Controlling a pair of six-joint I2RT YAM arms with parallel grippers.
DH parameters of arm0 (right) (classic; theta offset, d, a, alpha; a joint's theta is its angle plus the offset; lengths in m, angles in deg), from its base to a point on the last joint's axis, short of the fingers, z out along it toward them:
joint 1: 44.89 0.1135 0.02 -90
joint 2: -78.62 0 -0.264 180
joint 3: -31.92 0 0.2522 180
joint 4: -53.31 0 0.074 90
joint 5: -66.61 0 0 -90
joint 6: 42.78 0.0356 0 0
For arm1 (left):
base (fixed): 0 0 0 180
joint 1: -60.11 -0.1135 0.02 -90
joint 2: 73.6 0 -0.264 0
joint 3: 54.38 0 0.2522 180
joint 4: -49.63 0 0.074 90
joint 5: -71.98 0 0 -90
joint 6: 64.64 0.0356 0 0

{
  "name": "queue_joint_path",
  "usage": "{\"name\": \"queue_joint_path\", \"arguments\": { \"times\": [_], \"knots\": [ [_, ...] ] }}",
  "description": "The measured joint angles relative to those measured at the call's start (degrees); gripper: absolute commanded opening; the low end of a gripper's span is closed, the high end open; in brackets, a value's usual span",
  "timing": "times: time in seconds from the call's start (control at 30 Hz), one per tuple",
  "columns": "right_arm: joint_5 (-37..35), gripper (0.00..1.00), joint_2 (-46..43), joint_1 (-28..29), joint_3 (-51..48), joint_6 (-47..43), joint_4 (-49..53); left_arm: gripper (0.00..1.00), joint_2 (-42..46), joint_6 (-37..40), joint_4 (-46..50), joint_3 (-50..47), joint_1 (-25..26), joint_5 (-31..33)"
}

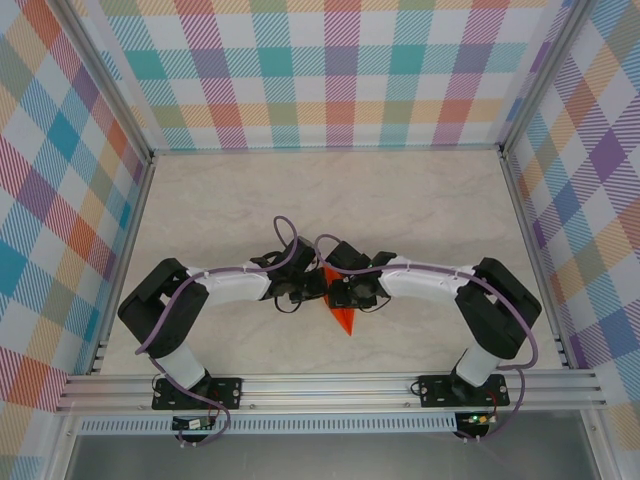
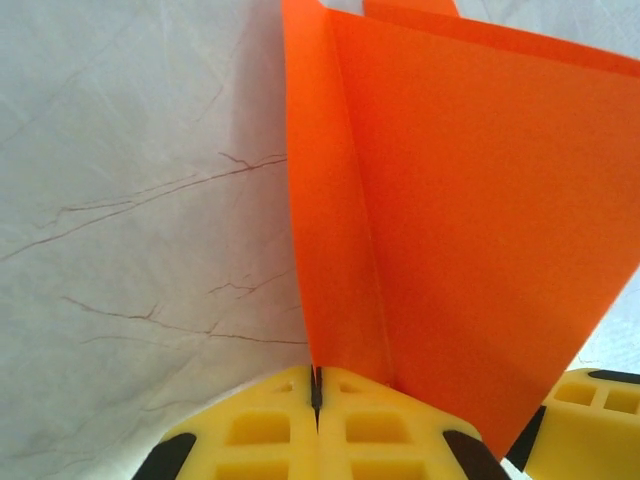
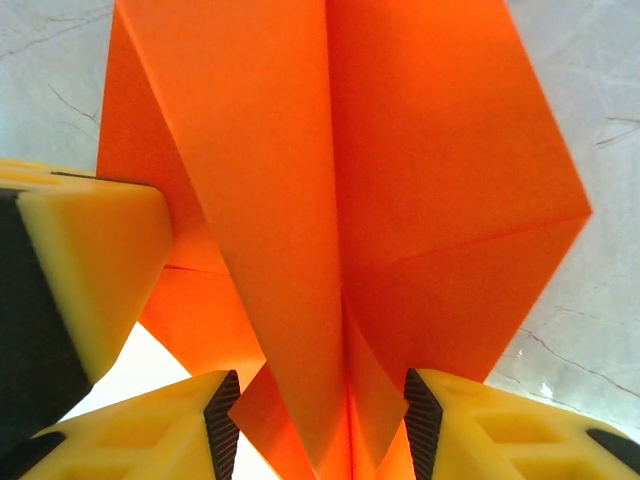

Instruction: Fold a paper plane with a square sheet of paper (pick it up from the middle)

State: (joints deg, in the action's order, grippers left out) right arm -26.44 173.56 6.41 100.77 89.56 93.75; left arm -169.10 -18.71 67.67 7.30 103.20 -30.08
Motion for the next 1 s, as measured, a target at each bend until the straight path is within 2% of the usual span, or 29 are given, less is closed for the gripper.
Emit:
{"name": "queue_joint_path", "arguments": {
  "times": [0.17, 0.37, 0.5, 0.57, 0.83, 1.0],
  "knots": [
    [-0.61, 0.37, 0.92, 0.83, 0.74, 0.04, 0.24, 0.02, 0.02, -0.02, 0.04, -0.15, -0.11, 0.11],
    [-1.99, 0.21, 0.94, 1.27, 0.90, 0.26, 0.68, 0.18, 1.33, -0.17, 0.09, -0.15, -0.50, 0.11],
    [-3.08, 0.14, 0.94, 1.27, 0.98, 0.44, 1.38, 0.35, 3.89, -0.31, 1.09, -0.15, -2.23, 0.35],
    [-3.58, 0.13, 1.03, 1.27, 1.31, 0.63, 1.99, 0.41, 5.31, -0.46, 2.89, -0.13, -3.45, 1.29],
    [-4.09, 0.23, 3.85, 1.27, 3.93, 2.01, 3.15, 0.75, 11.45, -1.79, 13.94, -0.11, -8.98, 8.37],
    [-4.07, 0.20, 5.25, 1.27, 4.74, 2.43, 4.00, 0.86, 14.27, -2.54, 18.49, -0.11, -10.43, 12.17]
  ]
}}
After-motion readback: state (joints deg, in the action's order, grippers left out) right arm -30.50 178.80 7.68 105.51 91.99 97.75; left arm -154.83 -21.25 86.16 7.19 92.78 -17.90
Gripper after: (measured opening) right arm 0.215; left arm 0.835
